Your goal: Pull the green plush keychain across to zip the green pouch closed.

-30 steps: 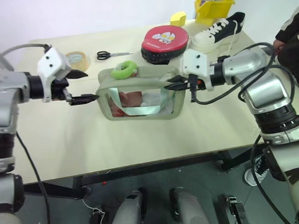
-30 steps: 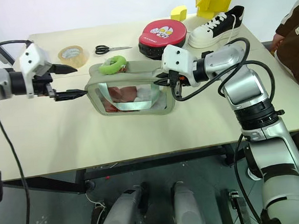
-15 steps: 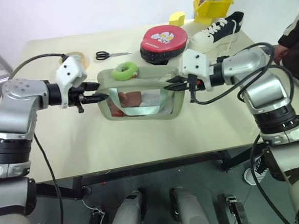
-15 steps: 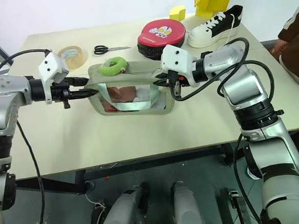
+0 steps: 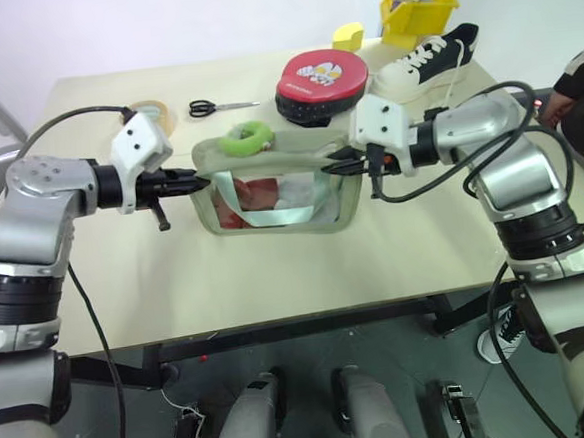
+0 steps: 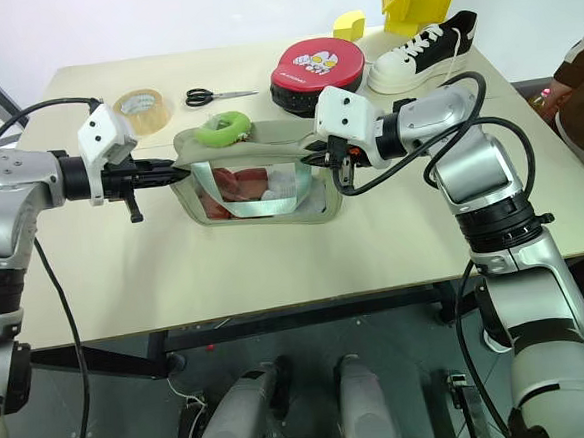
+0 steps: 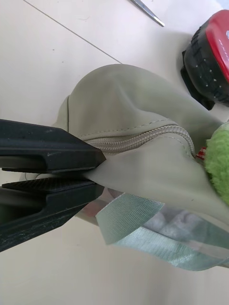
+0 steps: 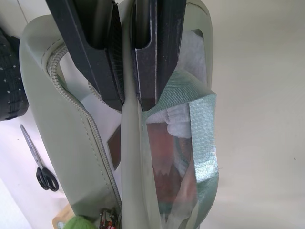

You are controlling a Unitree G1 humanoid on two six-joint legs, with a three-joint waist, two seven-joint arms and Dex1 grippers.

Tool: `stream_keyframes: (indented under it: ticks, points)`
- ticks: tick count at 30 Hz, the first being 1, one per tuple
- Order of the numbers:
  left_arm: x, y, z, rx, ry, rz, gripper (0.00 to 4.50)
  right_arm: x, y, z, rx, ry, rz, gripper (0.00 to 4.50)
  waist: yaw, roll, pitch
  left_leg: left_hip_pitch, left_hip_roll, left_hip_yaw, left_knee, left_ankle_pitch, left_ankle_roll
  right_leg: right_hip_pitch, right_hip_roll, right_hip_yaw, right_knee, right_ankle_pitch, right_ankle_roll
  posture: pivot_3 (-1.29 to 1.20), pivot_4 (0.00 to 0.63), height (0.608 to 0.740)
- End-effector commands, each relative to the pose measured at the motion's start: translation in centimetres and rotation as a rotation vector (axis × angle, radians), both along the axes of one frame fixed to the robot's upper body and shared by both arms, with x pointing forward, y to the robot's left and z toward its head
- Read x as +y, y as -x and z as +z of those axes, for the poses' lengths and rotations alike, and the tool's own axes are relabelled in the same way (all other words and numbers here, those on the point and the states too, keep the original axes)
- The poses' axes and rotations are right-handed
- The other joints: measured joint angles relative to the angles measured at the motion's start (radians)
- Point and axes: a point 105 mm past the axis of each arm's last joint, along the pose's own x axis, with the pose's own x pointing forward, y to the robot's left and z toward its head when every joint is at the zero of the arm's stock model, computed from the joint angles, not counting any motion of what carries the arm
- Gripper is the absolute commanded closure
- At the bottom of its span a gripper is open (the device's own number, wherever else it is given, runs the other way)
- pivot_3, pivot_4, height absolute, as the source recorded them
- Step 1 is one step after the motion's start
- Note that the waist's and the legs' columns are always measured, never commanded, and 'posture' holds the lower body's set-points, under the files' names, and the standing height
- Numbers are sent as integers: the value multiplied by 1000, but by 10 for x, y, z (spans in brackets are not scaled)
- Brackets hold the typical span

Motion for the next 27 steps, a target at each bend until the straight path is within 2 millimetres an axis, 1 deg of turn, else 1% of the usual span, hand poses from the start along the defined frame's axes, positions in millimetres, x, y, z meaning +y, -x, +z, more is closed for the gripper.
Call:
stream_keyframes:
  ticks: [1,3,5,6,7,8,10,12,14,17,19,22,24,27]
  points:
    - [-6,4,4,-21,-6,-25,4500,1,4,22,-52,-10,26,2926,1,0,0,0,0,0,0,0,0,0,0,0,0,0,0,0,150,740]
    - [-6,4,5,-25,-3,-26,4500,-7,4,27,-60,8,17,1811,3,0,0,0,0,0,0,0,0,0,0,0,0,0,0,0,150,740]
    - [-6,2,6,-38,2,-11,4500,-16,4,32,-68,28,6,826,5,0,0,0,0,0,0,0,0,0,0,0,0,0,0,0,150,740]
    - [-5,1,6,-38,7,-4,4500,-19,5,35,-70,38,3,199,5,0,0,0,0,0,0,0,0,0,0,0,0,0,0,0,150,740]
    - [-5,1,5,-36,8,-4,4500,-23,6,38,-68,51,5,18,5,0,0,0,0,0,0,0,0,0,0,0,0,0,0,0,150,740]
    - [-5,2,4,-34,8,-6,4500,-26,8,42,-66,63,10,18,5,0,0,0,0,0,0,0,0,0,0,0,0,0,0,0,150,740]
    - [-6,3,4,-33,15,-10,4500,-26,10,60,-80,67,26,18,3,0,0,0,0,0,0,0,0,0,0,0,0,0,0,0,150,740]
    - [-7,3,3,-32,23,-5,4500,-16,9,80,-98,25,50,18,-1,1,0,0,0,0,0,0,0,0,0,0,0,0,0,0,150,740]
    - [-7,3,2,-29,23,-5,4500,-2,3,88,-108,-39,53,18,-4,1,0,0,0,0,-1,0,0,0,-1,0,0,0,0,0,150,740]
    - [-7,1,2,-28,24,-4,4500,18,-16,87,-130,-120,17,18,-5,0,0,1,0,0,-1,0,0,0,0,0,0,0,0,0,150,740]
    - [-7,0,2,-28,26,-2,4500,31,-23,81,-132,-140,15,18,0,0,0,1,0,0,-1,0,0,1,0,0,0,0,0,0,150,740]
    - [-7,-1,3,-30,26,0,4500,51,-27,70,-120,-148,52,18,3,0,0,0,-1,0,-1,0,-1,0,0,0,0,0,0,0,150,740]
    - [-6,-1,4,-33,24,3,4500,65,-30,58,-78,-152,67,18,1,0,0,0,-1,0,-1,0,-1,-1,0,0,0,0,0,0,150,740]
    - [-3,-1,3,-37,8,6,4500,77,-31,52,11,-199,71,18,-3,0,0,1,-1,-1,-1,1,-1,-1,1,0,2,0,0,0,150,740]
